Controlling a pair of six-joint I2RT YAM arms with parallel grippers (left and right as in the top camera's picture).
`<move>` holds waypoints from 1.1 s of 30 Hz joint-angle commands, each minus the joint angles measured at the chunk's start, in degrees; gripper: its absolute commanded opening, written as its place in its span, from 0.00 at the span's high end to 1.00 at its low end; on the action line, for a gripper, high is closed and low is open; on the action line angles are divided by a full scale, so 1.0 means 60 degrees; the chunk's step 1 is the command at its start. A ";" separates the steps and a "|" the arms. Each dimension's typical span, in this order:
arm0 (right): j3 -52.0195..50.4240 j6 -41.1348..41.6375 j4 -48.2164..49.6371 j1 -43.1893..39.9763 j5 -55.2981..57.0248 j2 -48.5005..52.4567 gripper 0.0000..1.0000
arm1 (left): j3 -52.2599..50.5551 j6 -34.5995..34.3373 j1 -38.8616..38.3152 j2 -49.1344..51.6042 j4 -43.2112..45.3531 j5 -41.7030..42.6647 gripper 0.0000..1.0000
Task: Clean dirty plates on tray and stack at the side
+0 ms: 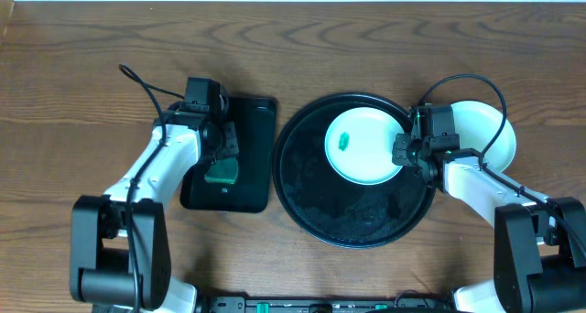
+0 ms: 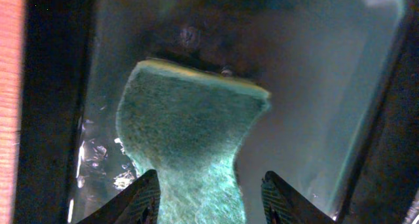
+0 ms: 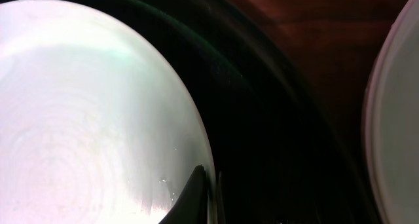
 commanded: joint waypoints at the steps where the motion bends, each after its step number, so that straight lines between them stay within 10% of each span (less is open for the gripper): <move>1: -0.0062 -0.0051 -0.0102 -0.0058 -0.0113 0.0036 0.98 | 0.0240 0.0171 0.0040 -0.0255 -0.0171 -0.0426 0.48; 33: -0.0062 -0.0051 -0.0102 -0.0058 -0.0117 0.0036 0.98 | 0.0025 0.0240 0.0033 0.0499 -0.0448 -0.0342 0.48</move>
